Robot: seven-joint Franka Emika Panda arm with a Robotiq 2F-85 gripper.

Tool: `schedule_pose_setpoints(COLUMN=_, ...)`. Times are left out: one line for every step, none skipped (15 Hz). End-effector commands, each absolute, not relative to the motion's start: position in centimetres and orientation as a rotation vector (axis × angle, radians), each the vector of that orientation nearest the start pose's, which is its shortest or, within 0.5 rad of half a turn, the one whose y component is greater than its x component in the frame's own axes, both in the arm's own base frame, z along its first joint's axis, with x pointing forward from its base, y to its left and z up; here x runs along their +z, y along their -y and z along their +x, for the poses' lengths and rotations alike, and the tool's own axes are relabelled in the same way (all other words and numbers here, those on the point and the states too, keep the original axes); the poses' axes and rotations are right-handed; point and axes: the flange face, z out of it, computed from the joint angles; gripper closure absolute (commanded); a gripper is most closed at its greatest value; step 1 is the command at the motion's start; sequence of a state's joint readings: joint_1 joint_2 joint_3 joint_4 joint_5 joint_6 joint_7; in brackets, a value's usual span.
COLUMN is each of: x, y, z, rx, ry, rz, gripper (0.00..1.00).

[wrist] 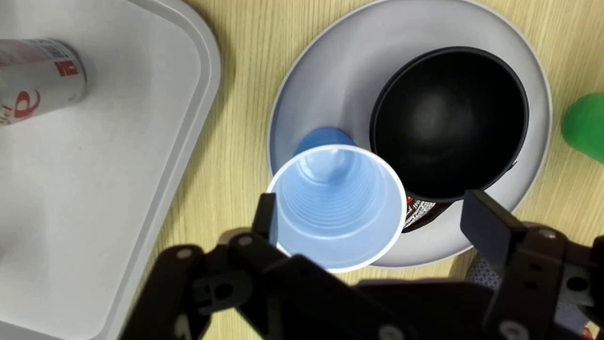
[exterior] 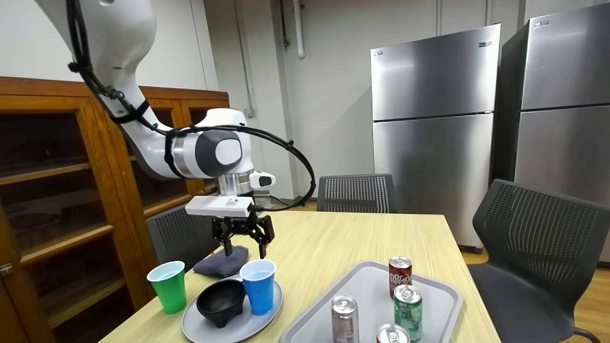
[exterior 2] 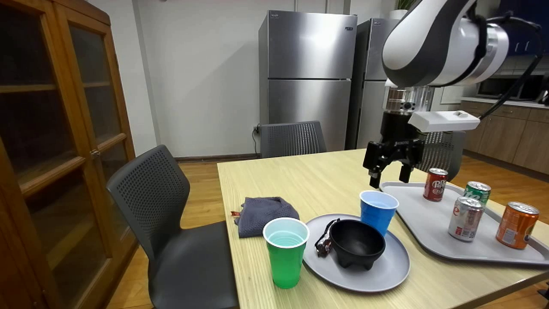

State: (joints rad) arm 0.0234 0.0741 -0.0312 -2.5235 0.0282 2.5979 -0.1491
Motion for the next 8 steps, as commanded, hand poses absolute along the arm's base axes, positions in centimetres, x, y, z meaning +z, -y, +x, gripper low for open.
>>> schedule_pose_setpoints(x=23.5, y=-0.8, z=48.6, rx=0.007, ry=0.159, rz=-3.113, gripper=0.0)
schedule_pose_setpoints(x=23.0, y=-0.9, z=48.8, rx=0.013, ry=0.168, rz=-3.116, gripper=0.0)
schedule_pose_setpoints(x=22.6, y=-1.1, z=49.0, rx=0.024, ry=0.178, rz=-3.114, gripper=0.0)
schedule_pose_setpoints(x=22.1, y=-1.3, z=49.3, rx=0.025, ry=0.188, rz=-3.118, gripper=0.0)
schedule_pose_setpoints(x=21.7, y=-1.5, z=49.5, rx=0.026, ry=0.196, rz=-3.12, gripper=0.0)
schedule_pose_setpoints(x=21.4, y=-1.6, z=49.7, rx=0.024, ry=0.206, rz=-3.123, gripper=0.0)
schedule_pose_setpoints(x=21.0, y=-1.8, z=49.8, rx=0.023, ry=0.218, rz=-3.126, gripper=0.0)
schedule_pose_setpoints(x=20.6, y=-2.0, z=49.8, rx=0.027, ry=0.229, rz=-3.124, gripper=0.0)
